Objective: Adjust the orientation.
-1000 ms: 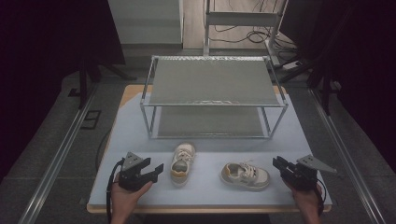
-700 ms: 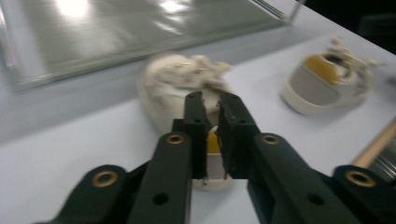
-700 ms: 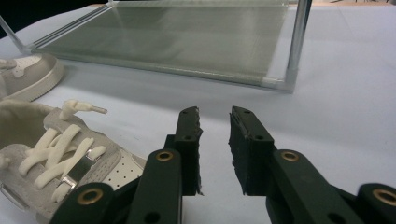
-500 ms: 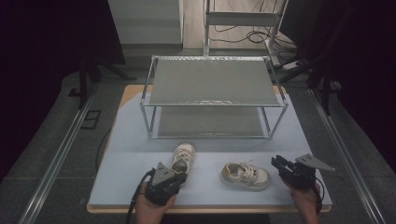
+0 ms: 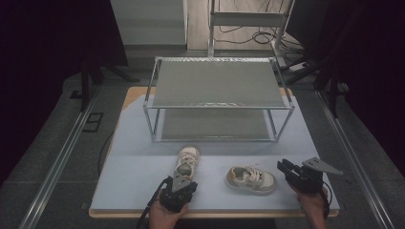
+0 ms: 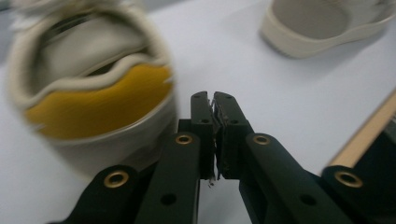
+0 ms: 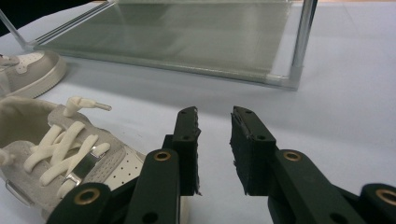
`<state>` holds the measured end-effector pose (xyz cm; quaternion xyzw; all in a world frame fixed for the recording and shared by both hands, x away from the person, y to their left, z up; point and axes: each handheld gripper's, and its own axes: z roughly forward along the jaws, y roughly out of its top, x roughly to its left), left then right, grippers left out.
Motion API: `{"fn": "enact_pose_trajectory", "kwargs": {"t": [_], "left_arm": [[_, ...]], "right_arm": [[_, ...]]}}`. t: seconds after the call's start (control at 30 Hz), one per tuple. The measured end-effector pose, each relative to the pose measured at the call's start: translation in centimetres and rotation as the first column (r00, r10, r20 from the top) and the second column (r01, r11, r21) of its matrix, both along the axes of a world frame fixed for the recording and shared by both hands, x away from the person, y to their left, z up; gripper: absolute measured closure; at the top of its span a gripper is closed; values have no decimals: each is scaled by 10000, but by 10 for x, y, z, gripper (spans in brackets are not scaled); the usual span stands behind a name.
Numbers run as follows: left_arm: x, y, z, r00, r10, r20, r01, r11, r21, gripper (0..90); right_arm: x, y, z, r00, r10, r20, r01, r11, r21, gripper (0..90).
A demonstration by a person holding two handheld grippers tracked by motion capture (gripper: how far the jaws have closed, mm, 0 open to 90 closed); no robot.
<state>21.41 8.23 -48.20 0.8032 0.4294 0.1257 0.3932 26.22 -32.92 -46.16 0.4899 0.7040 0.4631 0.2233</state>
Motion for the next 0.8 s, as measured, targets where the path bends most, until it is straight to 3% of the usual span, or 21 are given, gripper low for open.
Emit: {"fn": "enact_pose_trajectory", "kwargs": {"t": [0.33, 0.57, 0.7, 0.8], "left_arm": [[1, 26, -3, 9990, 373, -253, -376, 9992, -121, 892], [4, 42, -4, 9972, 613, -431, -624, 9977, -250, 855], [1, 38, 1, 9987, 422, -279, -433, 9984, -378, 825], [-5, 40, 14, 9990, 379, 225, -361, 9965, -748, 754]], "right_arm": [[-1, -2, 0, 9999, -93, -59, 93, 10000, -18, 715], [-1, -3, 0, 9999, -99, -84, 99, 9999, -18, 718], [0, -2, 0, 9999, -89, -89, 89, 10000, -30, 719], [0, -2, -1, 9999, -65, -121, 65, 10000, -34, 720]]}}
